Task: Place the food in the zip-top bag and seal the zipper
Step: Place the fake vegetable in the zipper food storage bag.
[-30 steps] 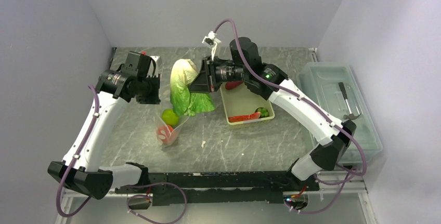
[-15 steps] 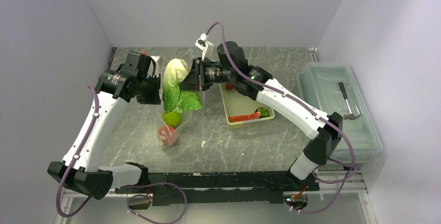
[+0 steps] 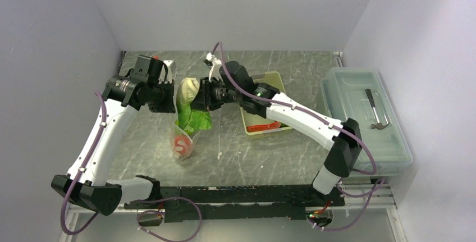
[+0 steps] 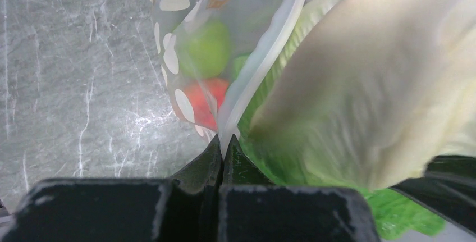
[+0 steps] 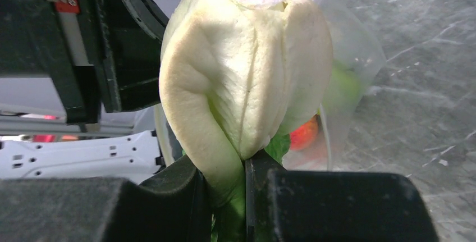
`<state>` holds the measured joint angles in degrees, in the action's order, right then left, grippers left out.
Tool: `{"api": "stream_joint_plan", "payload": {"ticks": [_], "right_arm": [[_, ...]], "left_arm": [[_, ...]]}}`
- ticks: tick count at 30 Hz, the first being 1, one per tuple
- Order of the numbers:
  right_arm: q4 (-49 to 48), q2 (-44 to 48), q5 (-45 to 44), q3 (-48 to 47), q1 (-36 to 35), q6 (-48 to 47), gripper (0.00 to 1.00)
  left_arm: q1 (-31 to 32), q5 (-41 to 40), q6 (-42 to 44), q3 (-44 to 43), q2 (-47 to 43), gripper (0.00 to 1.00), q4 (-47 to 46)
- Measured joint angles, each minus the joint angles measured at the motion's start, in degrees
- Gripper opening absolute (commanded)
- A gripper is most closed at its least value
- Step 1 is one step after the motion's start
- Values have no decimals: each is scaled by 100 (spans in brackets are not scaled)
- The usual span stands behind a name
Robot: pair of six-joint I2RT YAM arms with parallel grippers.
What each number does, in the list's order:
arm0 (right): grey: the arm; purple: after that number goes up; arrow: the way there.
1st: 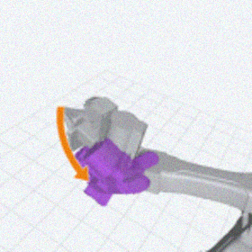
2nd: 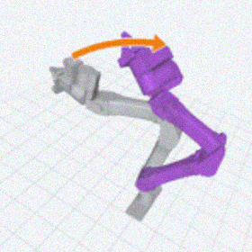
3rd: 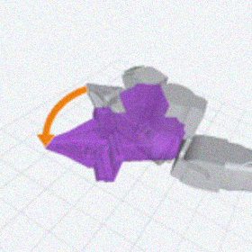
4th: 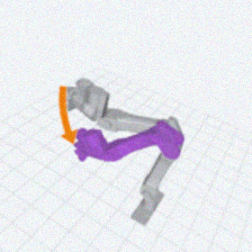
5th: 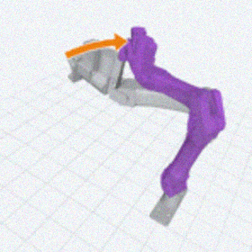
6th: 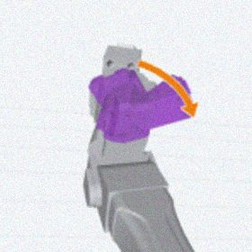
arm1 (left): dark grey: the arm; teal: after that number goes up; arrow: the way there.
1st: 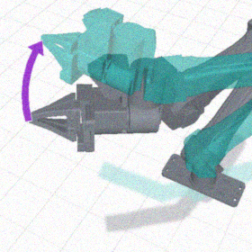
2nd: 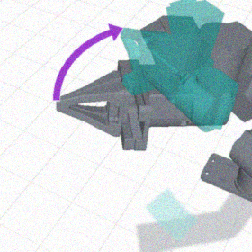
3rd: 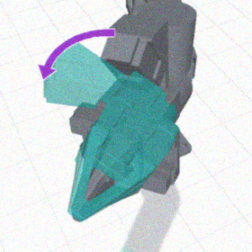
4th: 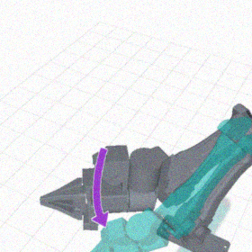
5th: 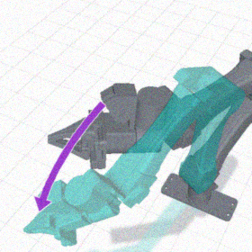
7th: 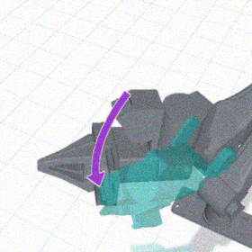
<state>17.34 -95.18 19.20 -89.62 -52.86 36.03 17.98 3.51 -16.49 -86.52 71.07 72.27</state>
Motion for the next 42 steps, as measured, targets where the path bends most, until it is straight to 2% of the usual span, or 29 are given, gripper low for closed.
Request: {"api": "stream_joint_plan", "payload": {"ticks": [4, 11, 25, 32, 42], "right_arm": [[22, -9, -503, 42, -247, -271, 0], [197, -94, -824, 44, -485, -667, 0], [625, -411, -662, 101, -763, -1073, 0], [442, -376, -608, 527, -918, -1248, 0], [468, -584, -535, 369, -933, -992, 0]], "left_arm": [[0, 33, -31, -22, 0, 0, 0], [-7, 28, -33, -28, 0, 0, 4], [-7, 28, -74, -28, 11, 0, 4], [-4, 28, -74, -28, 85, 0, 55], [0, 31, -81, -28, 92, 0, 133]]}}
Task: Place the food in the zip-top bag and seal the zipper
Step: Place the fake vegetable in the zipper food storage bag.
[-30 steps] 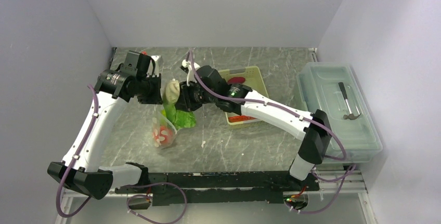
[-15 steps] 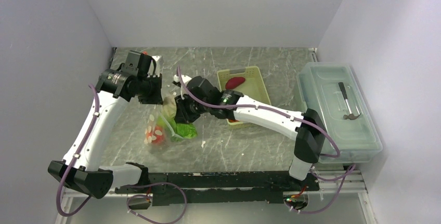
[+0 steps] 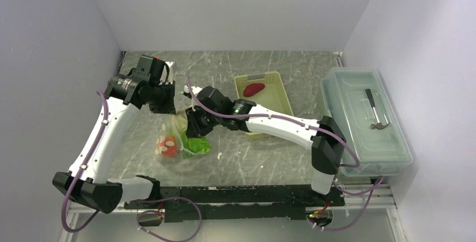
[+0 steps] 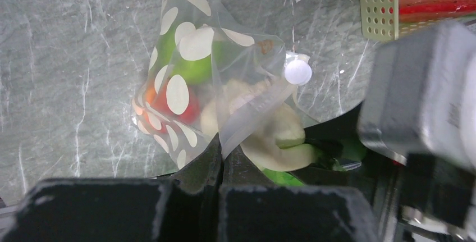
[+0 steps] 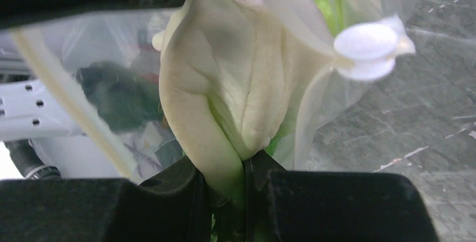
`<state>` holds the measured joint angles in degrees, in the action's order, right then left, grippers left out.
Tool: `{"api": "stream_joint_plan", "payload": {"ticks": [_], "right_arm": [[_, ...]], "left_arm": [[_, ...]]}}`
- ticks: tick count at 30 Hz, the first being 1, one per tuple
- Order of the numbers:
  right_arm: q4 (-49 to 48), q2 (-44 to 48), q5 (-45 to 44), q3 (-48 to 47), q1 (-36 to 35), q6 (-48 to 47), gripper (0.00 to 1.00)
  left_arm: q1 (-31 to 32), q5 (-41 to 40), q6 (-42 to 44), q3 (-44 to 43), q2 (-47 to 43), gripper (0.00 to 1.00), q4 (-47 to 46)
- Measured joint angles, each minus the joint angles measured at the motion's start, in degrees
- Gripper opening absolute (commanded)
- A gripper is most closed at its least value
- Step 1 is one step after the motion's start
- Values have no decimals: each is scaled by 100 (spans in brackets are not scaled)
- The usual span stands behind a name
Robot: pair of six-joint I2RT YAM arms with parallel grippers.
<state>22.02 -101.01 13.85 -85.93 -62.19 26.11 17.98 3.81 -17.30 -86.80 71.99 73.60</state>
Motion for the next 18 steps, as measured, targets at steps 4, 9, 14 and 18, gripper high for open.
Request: {"api": "stream_joint_plan", "payload": {"ticks": [4, 9, 14, 18], "right_arm": [[140, -398, -37, -459, 42, 330, 0], [372, -678, -24, -824, 199, 713, 0], [426, -699, -48, -927, 472, 1174, 0], [415, -702, -155, -927, 551, 1587, 0]], "left_arm": [[-2, 13, -7, 0, -9, 0, -2], [-2, 146, 4, 57, -166, 0, -57], [-4, 245, 0, 195, -461, 0, -96], [-4, 315, -42, 232, -525, 0, -98]]}}
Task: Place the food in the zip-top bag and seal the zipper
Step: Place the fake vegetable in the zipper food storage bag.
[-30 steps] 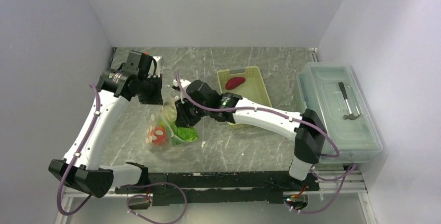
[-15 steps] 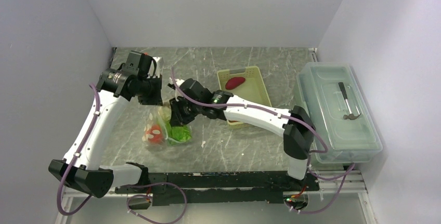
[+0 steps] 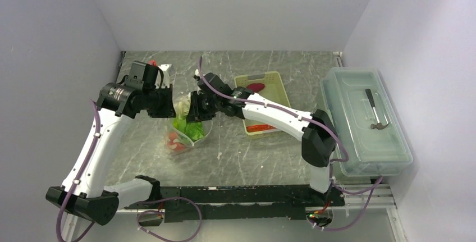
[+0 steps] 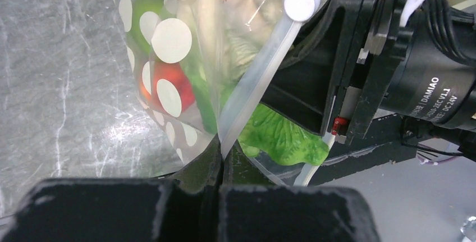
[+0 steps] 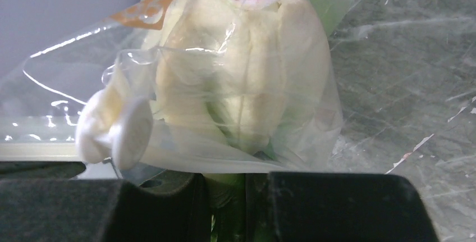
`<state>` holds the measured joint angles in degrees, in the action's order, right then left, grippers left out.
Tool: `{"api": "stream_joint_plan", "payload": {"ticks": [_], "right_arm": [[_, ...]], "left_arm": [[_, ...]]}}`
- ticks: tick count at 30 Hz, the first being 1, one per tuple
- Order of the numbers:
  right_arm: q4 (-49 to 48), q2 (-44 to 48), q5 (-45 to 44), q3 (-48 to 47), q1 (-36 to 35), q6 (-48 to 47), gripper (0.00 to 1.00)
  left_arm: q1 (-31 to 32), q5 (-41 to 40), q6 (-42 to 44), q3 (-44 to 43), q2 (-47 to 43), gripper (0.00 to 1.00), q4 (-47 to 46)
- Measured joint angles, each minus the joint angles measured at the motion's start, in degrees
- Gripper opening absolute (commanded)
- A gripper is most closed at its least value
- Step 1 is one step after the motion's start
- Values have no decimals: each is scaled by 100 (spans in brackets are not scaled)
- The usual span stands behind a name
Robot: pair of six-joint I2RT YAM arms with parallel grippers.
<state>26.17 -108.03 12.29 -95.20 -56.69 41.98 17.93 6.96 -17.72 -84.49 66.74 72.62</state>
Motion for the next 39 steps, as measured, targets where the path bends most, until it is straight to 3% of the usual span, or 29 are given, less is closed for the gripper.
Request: {"api": "stream_joint_plan", "payload": {"ticks": [8, 18, 22, 26, 30, 39], "right_arm": [[116, -348, -247, -479, -20, 490, 0], [-94, -682, -328, -278, -20, 824, 0], [-192, -822, -326, -251, -20, 883, 17], [-269, -833, -328, -243, -31, 890, 43], [-372, -791, -348, -184, -35, 802, 59], [-238, -219, -643, -79, -42, 400, 66]], "left_arm": [[-2, 245, -142, 232, -105, 0, -173], [-2, 492, -354, 448, -114, 0, -431], [-2, 579, -446, 490, -114, 0, -492], [-2, 575, -455, 490, -114, 1, -511], [-2, 540, -452, 487, -114, 2, -505], [-2, 404, -448, 380, -114, 3, -463]]}}
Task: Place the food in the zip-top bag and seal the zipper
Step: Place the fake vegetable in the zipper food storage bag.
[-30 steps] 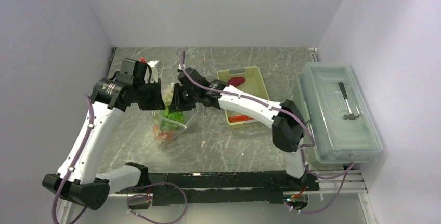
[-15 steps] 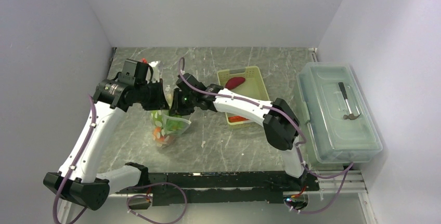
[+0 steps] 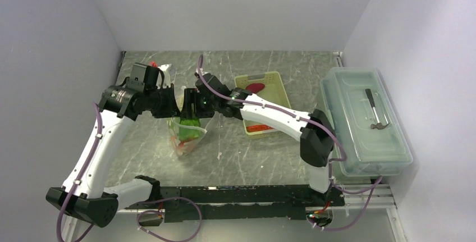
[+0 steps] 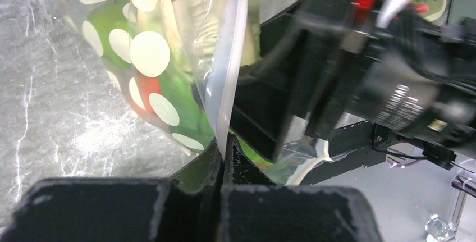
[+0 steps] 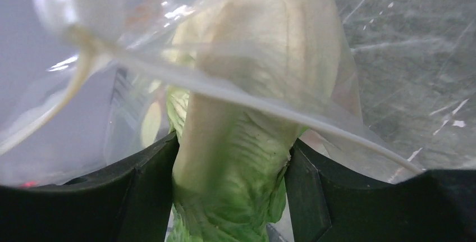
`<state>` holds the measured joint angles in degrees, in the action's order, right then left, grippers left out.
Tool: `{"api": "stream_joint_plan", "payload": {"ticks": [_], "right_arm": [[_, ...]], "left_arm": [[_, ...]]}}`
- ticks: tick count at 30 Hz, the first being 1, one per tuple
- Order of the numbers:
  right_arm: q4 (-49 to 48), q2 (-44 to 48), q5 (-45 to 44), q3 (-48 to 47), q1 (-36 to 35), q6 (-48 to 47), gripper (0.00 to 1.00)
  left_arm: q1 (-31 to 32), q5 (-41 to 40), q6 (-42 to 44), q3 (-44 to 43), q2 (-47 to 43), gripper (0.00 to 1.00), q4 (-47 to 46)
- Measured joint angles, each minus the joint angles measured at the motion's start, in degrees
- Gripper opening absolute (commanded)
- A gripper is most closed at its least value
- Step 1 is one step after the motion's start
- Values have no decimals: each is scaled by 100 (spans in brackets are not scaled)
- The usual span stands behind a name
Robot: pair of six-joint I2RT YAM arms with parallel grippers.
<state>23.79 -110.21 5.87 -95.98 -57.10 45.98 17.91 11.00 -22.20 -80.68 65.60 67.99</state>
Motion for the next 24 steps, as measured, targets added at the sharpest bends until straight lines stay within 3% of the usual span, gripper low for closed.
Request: {"api": "stream_joint_plan", "payload": {"ticks": [14, 19, 24], "right_arm": [[638, 518, -334, -127, 0, -758, 77], [662, 435, -219, -127, 0, -852, 92], [713, 358, -170, -166, 0, -933, 99]], "left_arm": [[0, -179, -4, -195, 66, 5, 37], [0, -173, -9, -195, 66, 5, 39], [0, -166, -13, -195, 66, 5, 44]]}}
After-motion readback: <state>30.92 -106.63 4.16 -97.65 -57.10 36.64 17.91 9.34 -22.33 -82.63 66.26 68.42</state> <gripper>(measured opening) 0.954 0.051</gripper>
